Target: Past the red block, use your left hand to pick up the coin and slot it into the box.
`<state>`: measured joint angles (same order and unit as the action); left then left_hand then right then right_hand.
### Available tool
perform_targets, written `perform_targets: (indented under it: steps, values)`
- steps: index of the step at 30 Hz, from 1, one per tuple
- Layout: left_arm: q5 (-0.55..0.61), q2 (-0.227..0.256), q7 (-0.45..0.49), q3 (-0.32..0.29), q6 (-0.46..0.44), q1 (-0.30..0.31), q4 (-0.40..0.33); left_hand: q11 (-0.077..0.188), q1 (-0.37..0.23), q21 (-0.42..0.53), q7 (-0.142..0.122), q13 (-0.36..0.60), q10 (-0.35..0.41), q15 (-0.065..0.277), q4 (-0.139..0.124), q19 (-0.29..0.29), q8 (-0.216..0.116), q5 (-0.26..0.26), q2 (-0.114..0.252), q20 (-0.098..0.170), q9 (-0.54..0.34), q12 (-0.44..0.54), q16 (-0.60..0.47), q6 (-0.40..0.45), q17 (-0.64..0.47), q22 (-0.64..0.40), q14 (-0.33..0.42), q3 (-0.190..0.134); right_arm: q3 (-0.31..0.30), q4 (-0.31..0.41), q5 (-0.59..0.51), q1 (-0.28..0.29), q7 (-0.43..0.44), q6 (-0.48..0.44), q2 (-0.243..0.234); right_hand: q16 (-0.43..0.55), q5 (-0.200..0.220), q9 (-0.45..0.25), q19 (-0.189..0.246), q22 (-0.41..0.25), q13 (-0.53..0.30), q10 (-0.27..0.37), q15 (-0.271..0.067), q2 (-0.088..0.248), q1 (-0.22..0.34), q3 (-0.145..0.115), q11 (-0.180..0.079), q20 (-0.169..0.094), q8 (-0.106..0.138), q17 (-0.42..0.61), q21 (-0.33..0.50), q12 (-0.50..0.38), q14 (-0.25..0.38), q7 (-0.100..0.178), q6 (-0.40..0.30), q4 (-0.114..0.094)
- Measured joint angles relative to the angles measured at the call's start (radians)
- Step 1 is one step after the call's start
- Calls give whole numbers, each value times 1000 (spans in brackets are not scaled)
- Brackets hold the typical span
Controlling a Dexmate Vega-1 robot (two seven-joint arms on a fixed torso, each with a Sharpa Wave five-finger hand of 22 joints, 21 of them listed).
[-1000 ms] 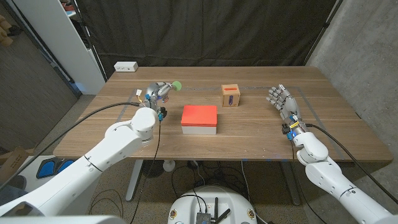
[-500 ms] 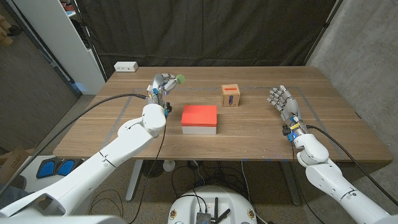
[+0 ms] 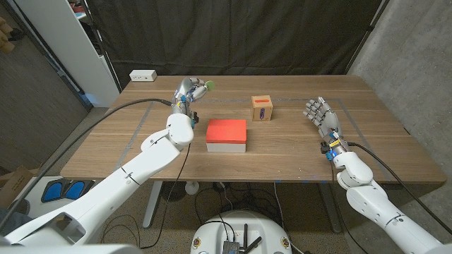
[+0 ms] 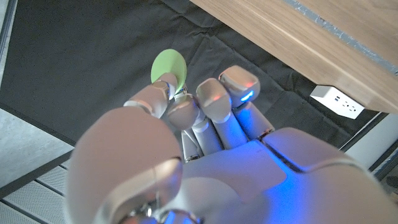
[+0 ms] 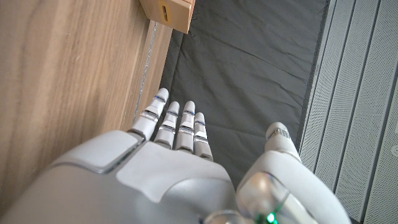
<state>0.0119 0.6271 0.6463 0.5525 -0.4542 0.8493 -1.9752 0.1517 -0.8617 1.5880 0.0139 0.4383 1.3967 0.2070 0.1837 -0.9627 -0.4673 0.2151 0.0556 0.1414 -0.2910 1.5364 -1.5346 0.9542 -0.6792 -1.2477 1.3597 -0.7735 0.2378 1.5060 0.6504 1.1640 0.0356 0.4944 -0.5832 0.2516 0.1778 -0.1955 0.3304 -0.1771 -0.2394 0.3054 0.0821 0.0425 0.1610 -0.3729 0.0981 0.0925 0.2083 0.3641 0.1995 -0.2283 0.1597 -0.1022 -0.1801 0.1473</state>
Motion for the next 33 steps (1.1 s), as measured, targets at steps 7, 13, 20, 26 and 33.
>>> perform_targets:
  steps: [7,13,20,26,33]
  values:
    - [54,-20,-31,15,-8,-30,21,-7,-10,0,1,3,-7,0,0,7,5,0,-3,-4,0,0,4,1,-18,-3,0,5,4,-13,4,-9,-7,0,5,0,0,0,0,0,0,4,0,0,0,0,4,0,0,0,0,0,0,0,0,0]
    - [98,-33,-51,32,-20,-56,36,-9,-12,8,1,5,-5,0,0,7,7,0,-4,-4,0,0,7,1,-29,-5,0,5,4,-20,7,-11,-9,0,7,0,0,0,0,0,0,4,0,0,0,0,4,0,0,0,0,0,0,0,0,0]
    - [144,-51,-99,60,-37,-101,56,-21,-25,8,5,14,-7,0,1,16,15,0,-2,-5,0,0,7,5,-53,-5,0,15,2,-28,17,-11,-16,5,9,0,0,0,0,0,0,4,0,0,0,0,4,0,0,0,0,0,0,0,0,0]
    - [185,-59,-137,89,-56,-138,70,-21,-25,8,5,11,-7,0,-4,16,19,0,-2,-5,0,-1,15,5,-60,-5,0,21,0,-30,23,-9,-21,12,10,0,0,0,0,0,0,3,0,0,0,0,4,0,0,0,0,0,0,0,0,0]
    - [222,-73,-182,121,-82,-180,87,-21,-41,8,5,18,-7,0,-3,16,19,-1,1,-5,0,-4,22,5,-60,-2,0,30,-3,-32,27,-6,-25,16,11,0,0,0,0,0,0,3,0,0,0,0,4,0,0,0,0,0,0,0,0,0]
